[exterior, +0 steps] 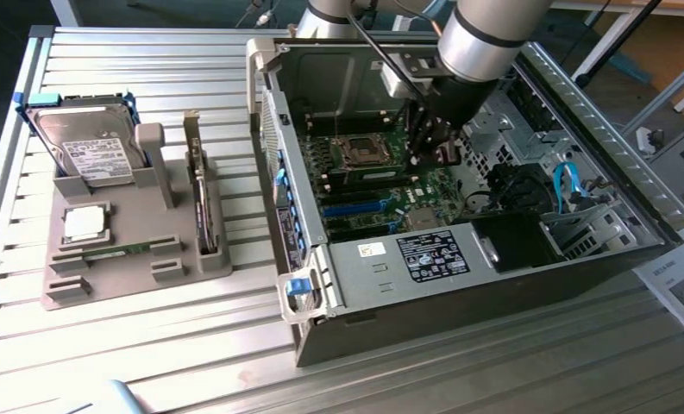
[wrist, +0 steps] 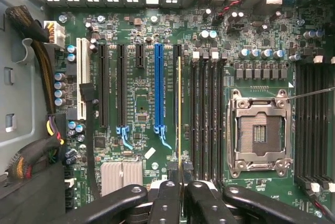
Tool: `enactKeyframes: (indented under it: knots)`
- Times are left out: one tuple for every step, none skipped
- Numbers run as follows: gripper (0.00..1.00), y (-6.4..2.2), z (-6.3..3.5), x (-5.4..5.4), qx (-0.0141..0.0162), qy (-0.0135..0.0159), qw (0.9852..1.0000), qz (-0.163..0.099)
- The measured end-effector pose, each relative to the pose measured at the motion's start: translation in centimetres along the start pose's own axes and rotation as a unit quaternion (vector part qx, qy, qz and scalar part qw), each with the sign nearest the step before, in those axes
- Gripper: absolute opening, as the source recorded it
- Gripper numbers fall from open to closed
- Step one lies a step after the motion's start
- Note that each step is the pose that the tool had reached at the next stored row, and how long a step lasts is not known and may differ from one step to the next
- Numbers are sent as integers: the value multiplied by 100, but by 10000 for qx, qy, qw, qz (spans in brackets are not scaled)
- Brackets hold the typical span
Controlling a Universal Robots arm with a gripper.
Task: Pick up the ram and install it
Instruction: 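Insert the ram into the slot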
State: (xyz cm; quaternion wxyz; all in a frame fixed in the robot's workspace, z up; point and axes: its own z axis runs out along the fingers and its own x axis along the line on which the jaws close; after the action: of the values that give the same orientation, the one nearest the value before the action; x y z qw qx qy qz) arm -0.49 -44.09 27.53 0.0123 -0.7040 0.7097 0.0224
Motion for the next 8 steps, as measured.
enactKeyframes:
  knots:
    - [12,0,2,-10,0,0,10000,0]
    - [12,0,3,-18,0,0,10000,0]
    - [12,0,5,-27,0,0,10000,0]
    - [12,0,7,-36,0,0,10000,0]
    - [12,-1,8,-44,0,0,10000,-1]
    - [12,0,9,-53,0,0,10000,-1]
    - [12,0,11,-63,0,0,10000,-1]
    - [12,0,12,-71,0,0,10000,0]
